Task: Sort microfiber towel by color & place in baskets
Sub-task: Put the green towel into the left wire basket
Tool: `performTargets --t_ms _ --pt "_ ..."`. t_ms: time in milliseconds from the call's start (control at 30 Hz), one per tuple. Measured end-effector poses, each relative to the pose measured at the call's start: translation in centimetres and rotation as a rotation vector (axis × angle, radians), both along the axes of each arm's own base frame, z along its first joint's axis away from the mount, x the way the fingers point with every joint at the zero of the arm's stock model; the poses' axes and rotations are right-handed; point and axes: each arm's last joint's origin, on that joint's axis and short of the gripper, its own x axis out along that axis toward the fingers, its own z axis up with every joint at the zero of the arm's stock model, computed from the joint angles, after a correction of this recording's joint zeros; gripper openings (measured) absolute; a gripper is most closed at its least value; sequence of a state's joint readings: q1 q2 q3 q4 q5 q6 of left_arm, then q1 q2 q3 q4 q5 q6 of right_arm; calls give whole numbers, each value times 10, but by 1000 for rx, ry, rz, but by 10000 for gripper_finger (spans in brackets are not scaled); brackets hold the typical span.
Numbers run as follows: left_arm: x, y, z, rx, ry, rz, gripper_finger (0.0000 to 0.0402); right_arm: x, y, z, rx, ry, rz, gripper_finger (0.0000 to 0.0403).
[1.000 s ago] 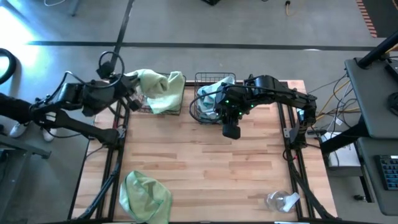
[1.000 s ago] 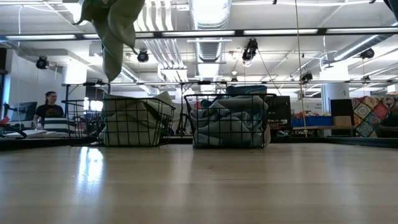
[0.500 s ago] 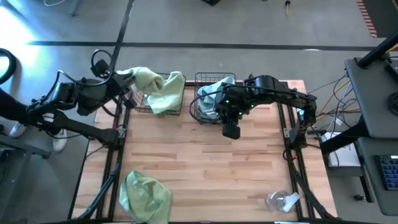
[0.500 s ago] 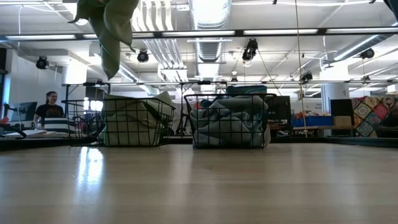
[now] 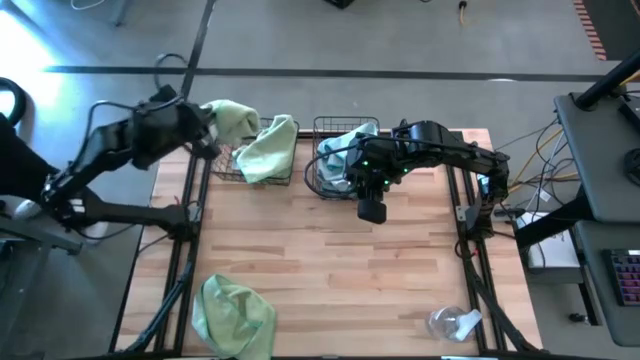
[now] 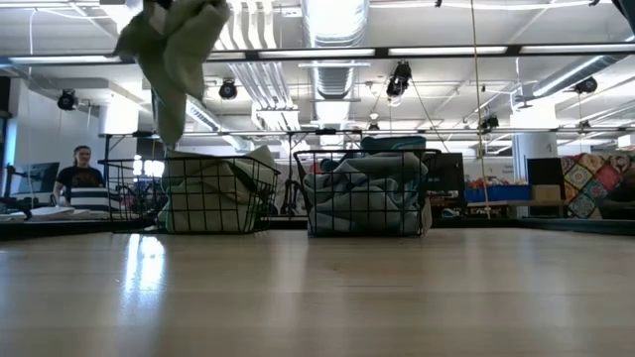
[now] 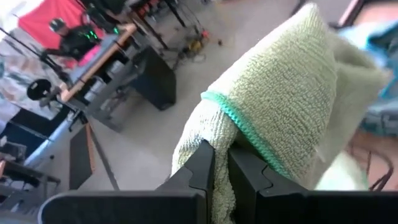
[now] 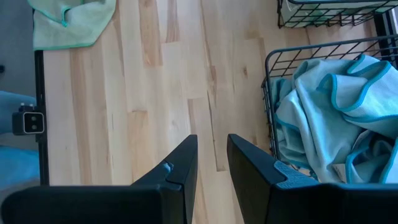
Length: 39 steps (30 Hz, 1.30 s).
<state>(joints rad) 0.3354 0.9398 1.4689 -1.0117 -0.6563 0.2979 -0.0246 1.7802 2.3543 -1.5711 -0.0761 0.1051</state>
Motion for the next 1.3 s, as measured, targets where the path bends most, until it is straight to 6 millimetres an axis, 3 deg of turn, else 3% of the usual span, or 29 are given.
performTargets --t_ms 267,467,733,1033,1300 --pt "19 26 -47 -91 51 -16 13 0 0 0 0 0 0 82" --pt "26 30 -67 -130 -21 -93 13 0 0 0 3 1 -5 82" --pt "23 27 -62 -170 -96 -104 26 0 0 0 8 2 -14 82" --pt "13 29 -49 -108 -63 1 98 1 0 -1 9 3 -16 82" --pt "10 34 -51 -114 -58 49 149 1 0 -1 20 5 -37 82"
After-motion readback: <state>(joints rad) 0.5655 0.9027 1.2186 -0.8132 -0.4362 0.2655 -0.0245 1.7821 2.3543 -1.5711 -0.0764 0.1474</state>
